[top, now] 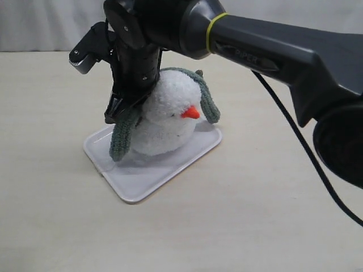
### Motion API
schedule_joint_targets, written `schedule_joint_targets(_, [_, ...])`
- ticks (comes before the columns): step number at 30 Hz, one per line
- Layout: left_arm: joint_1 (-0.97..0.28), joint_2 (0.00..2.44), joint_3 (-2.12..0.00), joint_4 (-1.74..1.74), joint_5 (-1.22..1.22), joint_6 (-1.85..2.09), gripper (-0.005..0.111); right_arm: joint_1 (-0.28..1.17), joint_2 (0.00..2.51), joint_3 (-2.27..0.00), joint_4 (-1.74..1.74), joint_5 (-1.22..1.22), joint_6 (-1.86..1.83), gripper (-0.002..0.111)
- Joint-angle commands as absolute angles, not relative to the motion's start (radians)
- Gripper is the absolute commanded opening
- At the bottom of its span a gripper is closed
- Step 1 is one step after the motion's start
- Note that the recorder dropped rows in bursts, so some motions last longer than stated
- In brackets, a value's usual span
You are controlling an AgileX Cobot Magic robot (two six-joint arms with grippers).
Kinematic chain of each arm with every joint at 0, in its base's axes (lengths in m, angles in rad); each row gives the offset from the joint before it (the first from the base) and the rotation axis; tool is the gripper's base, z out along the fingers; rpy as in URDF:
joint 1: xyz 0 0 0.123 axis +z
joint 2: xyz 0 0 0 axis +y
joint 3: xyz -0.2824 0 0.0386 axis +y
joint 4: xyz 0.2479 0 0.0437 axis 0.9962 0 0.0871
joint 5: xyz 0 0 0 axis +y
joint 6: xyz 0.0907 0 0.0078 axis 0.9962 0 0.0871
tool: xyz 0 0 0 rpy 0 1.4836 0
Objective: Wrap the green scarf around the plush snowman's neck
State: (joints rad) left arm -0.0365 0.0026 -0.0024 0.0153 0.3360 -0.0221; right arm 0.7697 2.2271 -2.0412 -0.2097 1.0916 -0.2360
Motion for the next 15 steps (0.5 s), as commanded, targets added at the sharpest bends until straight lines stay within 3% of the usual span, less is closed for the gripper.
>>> schedule_joint_targets(1, [-0.035, 0.000, 0.000, 0.014, 0.324, -0.028, 0.000, 0.769, 2.225, -2.119, -0.214, 1.117, -0.245, 0.029])
schedule_joint_targets(12, [-0.035, 0.000, 0.000, 0.014, 0.324, -0.028, 0.000, 0.769, 2.223, -2.229, -0.046, 1.221, -0.233, 0.029])
schedule_joint_targets(15, [-0.035, 0.000, 0.000, 0.014, 0.324, -0.028, 0.000, 0.769, 2.214, -2.206, -0.018, 1.221, -0.175, 0.035])
